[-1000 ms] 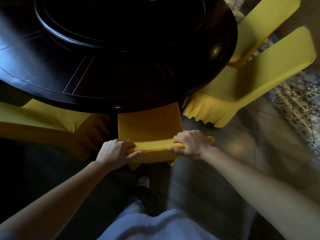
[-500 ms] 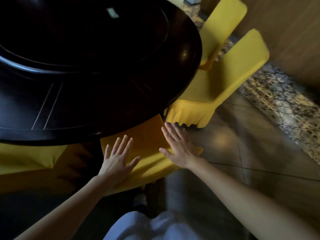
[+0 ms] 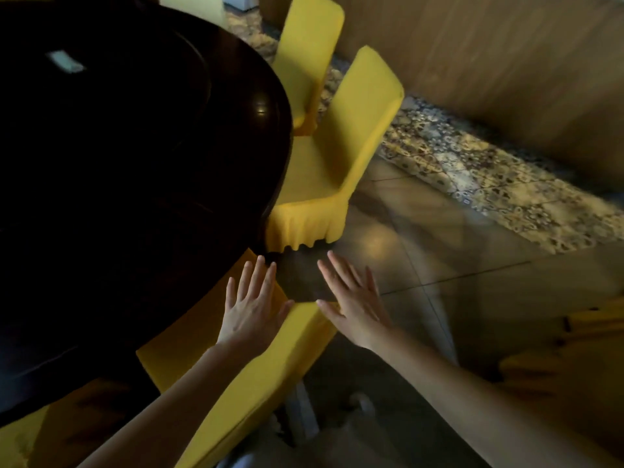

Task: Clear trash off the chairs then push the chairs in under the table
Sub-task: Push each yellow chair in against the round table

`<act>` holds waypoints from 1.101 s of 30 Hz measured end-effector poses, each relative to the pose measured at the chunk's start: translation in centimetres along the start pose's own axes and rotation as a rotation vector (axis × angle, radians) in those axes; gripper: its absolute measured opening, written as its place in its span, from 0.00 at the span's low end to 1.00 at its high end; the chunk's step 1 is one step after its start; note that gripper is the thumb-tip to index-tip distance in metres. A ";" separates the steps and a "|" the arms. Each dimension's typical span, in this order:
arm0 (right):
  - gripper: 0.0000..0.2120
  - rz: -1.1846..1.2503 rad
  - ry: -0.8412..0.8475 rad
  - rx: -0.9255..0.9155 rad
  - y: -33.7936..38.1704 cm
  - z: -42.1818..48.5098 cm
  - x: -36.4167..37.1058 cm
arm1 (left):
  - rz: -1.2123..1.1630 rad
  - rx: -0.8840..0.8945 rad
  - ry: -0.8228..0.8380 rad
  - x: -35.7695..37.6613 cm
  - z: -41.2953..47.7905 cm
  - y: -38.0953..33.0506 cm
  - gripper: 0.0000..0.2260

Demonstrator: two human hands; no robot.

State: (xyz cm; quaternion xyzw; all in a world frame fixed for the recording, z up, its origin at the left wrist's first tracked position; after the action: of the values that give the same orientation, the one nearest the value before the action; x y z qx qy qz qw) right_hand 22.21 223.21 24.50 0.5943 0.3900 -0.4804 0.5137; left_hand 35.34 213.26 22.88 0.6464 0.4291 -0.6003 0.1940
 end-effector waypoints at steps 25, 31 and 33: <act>0.33 -0.043 -0.029 0.180 -32.9 -0.6 -11.0 | 0.085 0.207 -0.004 0.7 17.5 -32.1 0.32; 0.33 -0.043 -0.047 0.178 -38.9 -0.6 -12.8 | 0.104 0.300 -0.059 0.2 20.0 -39.3 0.32; 0.33 -0.062 -0.057 0.167 -40.3 -0.3 -13.2 | 0.098 0.323 -0.079 0.0 20.8 -40.7 0.32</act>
State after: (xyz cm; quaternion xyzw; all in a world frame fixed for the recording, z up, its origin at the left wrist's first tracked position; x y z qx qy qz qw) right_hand -19.37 230.66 27.78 0.6089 0.3518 -0.5437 0.4580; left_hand -9.42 220.00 29.37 0.6653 0.2869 -0.6763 0.1333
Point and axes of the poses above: each hand's wrist, its own z-axis towards the middle knuckle, its own x-axis out of the palm, y = z × x, the point moved 10 cm from there along z, towards the middle knuckle, and after that the axes turned 11 degrees about -x, right-handed, at the moved point
